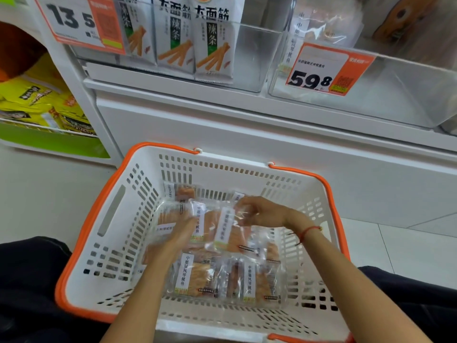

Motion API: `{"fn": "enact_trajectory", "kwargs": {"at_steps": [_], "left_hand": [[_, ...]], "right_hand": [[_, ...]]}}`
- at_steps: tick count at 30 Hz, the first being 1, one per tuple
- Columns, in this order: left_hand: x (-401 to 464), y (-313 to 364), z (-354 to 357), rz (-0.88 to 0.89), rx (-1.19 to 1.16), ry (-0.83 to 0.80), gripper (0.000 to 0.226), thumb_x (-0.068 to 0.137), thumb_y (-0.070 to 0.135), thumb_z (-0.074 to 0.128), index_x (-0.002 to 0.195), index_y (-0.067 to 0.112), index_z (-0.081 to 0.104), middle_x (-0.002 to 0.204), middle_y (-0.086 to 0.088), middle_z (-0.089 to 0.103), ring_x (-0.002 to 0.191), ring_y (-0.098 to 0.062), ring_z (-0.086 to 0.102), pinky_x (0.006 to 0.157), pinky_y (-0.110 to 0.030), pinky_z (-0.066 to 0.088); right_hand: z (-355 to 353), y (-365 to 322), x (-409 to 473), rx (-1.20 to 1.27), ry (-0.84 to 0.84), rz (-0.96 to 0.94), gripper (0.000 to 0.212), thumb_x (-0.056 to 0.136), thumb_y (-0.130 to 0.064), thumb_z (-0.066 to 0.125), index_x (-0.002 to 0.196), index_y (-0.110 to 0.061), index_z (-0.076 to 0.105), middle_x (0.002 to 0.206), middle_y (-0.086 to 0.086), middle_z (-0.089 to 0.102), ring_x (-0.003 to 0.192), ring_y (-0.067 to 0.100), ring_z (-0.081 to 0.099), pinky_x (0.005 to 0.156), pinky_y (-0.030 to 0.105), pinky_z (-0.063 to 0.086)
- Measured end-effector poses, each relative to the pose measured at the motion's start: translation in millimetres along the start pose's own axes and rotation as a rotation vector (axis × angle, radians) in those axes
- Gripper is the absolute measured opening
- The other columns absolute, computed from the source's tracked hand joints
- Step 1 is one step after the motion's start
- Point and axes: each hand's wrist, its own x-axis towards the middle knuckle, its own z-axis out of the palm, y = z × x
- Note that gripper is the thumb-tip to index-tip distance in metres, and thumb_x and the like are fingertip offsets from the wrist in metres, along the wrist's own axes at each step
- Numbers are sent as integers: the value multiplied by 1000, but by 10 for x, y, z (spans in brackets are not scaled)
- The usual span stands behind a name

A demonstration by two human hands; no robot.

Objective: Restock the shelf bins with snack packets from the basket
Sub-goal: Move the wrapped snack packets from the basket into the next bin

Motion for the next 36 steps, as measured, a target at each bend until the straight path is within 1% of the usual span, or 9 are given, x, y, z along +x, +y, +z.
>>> {"fn": "enact_trajectory", "kwargs": {"at_steps": [6,11,15,17,20,25,27,30,36], "left_hand": [[-20,25,94,50,2,-41,38,104,22,24,130,3,43,145,-10,38,132,-22,36,112,-44,27],[-9,102,150,62,-193,-46,37,103,32,22,88,24,55,93,-3,59,80,-12,54,68,-29,40],[11,50,175,96,-140,-138,20,100,34,36,108,24,51,107,3,56,93,-8,53,77,-28,43],[65,22,187,117,-111,-164,33,97,25,48,129,19,43,129,4,48,116,-17,49,101,-36,37],[41,52,201,126,-125,-178,46,98,22,47,142,15,34,135,6,42,132,-21,38,103,-34,31],[-17,207,64,162,-270,-180,47,97,28,49,141,22,38,140,0,48,124,-18,47,106,-43,34],[-83,329,11,204,-290,-181,68,87,44,57,146,25,30,145,4,40,132,-17,39,110,-56,29],[-224,569,-52,302,-297,-227,108,62,64,69,150,36,13,157,3,20,143,-19,22,115,-55,20],[-739,1167,-102,441,-389,-273,95,83,45,64,152,24,1,156,1,20,142,-21,25,116,-50,20]], "right_hand": [[333,6,184,-47,344,-71,26,86,-24,67,111,-21,62,106,2,69,91,15,62,84,37,52],[396,-26,200,-109,474,-138,35,84,-30,69,118,-24,65,109,-5,55,83,7,49,75,26,44],[424,-1,215,-111,498,-147,36,84,-24,70,119,-22,65,106,-2,57,85,6,47,74,23,40],[430,5,206,-93,542,-132,36,83,-24,70,119,-22,65,104,-3,58,87,8,49,78,27,43],[402,-1,219,-164,658,-46,50,81,-33,71,128,-25,56,121,1,55,112,19,47,96,33,39],[65,-161,108,358,429,311,97,80,-39,72,150,-9,12,154,10,20,141,30,22,113,41,24],[-95,-206,11,616,205,345,80,87,-37,65,147,-7,22,151,7,29,136,29,33,107,41,32],[-382,-281,-142,534,125,263,58,87,-43,63,133,-10,48,137,1,50,122,20,48,101,37,37],[-1007,-685,-546,383,211,55,37,89,-36,63,115,-10,64,106,5,66,97,16,55,98,36,45]]}}
